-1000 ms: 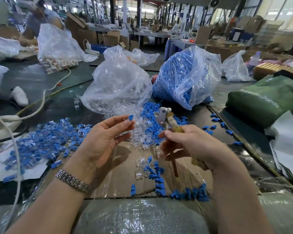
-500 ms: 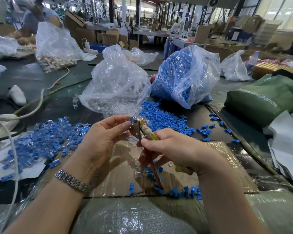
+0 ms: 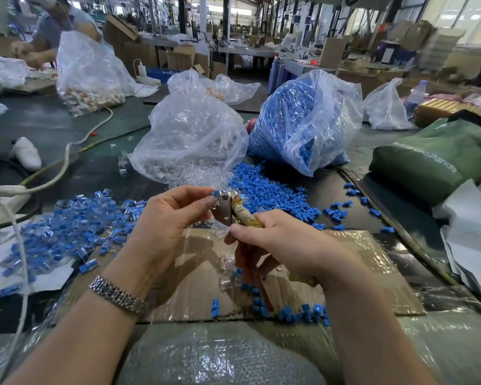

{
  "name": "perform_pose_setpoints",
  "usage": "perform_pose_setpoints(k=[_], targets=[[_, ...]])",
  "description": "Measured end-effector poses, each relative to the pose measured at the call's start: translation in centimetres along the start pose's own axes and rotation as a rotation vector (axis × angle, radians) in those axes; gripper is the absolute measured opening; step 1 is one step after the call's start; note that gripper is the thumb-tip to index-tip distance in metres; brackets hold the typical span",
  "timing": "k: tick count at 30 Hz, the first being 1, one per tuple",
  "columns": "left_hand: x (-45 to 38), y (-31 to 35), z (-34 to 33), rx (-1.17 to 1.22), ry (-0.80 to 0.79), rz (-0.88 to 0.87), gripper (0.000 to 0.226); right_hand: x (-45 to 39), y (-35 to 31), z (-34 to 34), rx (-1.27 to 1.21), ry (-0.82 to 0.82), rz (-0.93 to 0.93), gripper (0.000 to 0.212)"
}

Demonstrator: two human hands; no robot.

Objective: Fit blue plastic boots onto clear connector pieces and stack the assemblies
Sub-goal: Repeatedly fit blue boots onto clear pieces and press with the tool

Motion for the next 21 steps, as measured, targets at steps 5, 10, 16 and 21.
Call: perform_pose_setpoints(k=[5, 10, 16, 21], targets=[[-0.3, 0.0, 1.9, -0.452, 0.343, -0.037, 0.011, 0.8, 0.5, 2.7, 0.178, 0.272, -0.035, 0.033], [0.2, 0.7, 3.2, -1.095, 0.604, 0.012, 0.011, 0.4, 2.7, 4.5, 0.595, 0.546, -0.270, 0.028], [0.7, 1.2, 1.3, -0.965, 0.171, -0.052, 0.018, -0.5, 4.3, 3.8, 0.713, 0.534, -0.469, 0.030], [1.4, 1.0, 0.1, -0.835, -0.388, 0.004, 0.021, -0.7, 4.4, 3.1, 0.782, 0.564, -0.446, 0.050]])
Point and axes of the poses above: each hand's wrist, its own x-axis away from the middle knuckle, its own z-axis out of the back of the hand, y = z × x, the point moved 1 cm from there along -x, towards the middle knuckle, and after that the axes turned 3 degrees about -x, right-handed, at the moved point
